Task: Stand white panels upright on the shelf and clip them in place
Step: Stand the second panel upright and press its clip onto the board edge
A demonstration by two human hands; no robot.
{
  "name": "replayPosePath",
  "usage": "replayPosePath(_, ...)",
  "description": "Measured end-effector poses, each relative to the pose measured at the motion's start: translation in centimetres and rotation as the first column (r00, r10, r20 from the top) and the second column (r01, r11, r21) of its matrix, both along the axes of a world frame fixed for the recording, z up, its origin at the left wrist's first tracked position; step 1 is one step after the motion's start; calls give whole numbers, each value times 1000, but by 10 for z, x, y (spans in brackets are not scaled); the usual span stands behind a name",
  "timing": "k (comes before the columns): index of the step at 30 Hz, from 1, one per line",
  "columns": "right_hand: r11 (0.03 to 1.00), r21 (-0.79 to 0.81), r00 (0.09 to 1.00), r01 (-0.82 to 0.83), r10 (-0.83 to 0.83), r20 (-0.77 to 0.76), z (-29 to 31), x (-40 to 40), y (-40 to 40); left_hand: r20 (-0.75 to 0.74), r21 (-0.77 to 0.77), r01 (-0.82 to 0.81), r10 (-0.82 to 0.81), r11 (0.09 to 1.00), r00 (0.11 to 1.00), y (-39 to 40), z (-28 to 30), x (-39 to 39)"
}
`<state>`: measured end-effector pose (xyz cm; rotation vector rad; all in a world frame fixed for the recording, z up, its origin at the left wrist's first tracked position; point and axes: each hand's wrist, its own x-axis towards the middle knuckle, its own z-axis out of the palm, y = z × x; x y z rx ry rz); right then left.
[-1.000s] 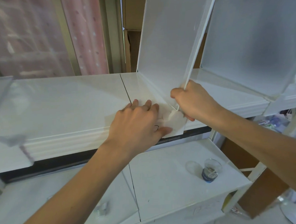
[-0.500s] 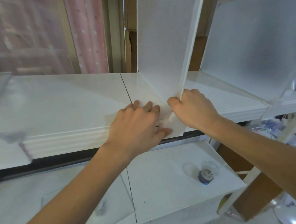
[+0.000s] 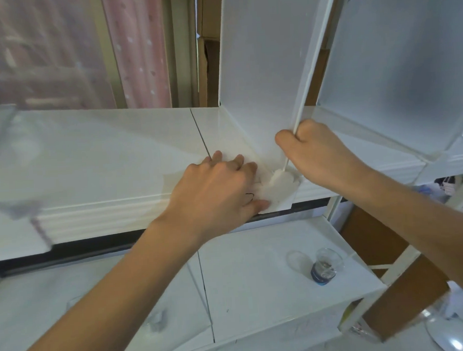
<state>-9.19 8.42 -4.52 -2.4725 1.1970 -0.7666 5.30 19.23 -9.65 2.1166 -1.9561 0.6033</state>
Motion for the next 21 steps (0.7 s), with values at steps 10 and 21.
replayPosePath(10,937,-345,927,53,-175,-331,-26,-3,16,140,11,-246,242,969,960,65,10,67)
replayPosePath(21,901,-433,949,-15,-124,-291,-32,21,37,221,-48,-174,180,984,958,60,4,67)
